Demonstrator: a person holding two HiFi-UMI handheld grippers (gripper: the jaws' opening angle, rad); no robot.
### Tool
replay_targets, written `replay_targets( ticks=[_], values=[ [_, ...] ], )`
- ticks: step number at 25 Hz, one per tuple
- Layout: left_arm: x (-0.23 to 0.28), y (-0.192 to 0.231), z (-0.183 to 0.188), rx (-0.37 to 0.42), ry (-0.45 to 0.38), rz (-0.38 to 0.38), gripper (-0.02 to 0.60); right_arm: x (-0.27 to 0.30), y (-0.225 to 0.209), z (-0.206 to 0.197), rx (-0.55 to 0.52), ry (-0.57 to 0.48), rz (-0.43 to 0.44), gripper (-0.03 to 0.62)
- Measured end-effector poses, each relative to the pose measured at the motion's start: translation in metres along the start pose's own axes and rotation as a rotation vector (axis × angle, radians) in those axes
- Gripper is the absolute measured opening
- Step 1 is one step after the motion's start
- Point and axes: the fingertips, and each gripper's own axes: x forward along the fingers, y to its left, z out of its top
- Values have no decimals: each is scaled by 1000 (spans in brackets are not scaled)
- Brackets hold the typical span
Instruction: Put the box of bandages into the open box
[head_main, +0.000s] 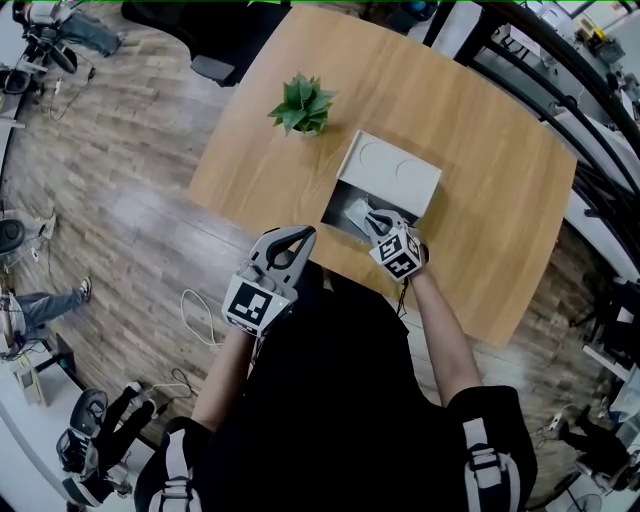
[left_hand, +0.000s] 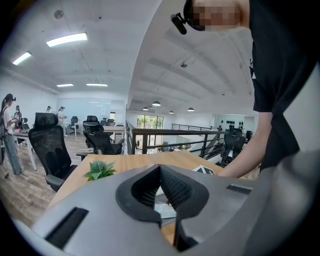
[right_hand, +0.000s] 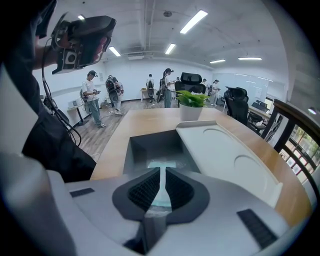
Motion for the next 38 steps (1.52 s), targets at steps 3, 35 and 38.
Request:
replay_targets(
  ticks=[3,35,38],
  values=[
    [3,-3,2,3,-4,-10,21,-5,-1,0,14,-10,-13,26],
    [27,-14,9,26,-31,-203,21,-111,9,25,196,-143,-262,25],
    [23,-11,8,35,-27,-231,21,-118,10,32,228,-160,-291,25]
  ],
)
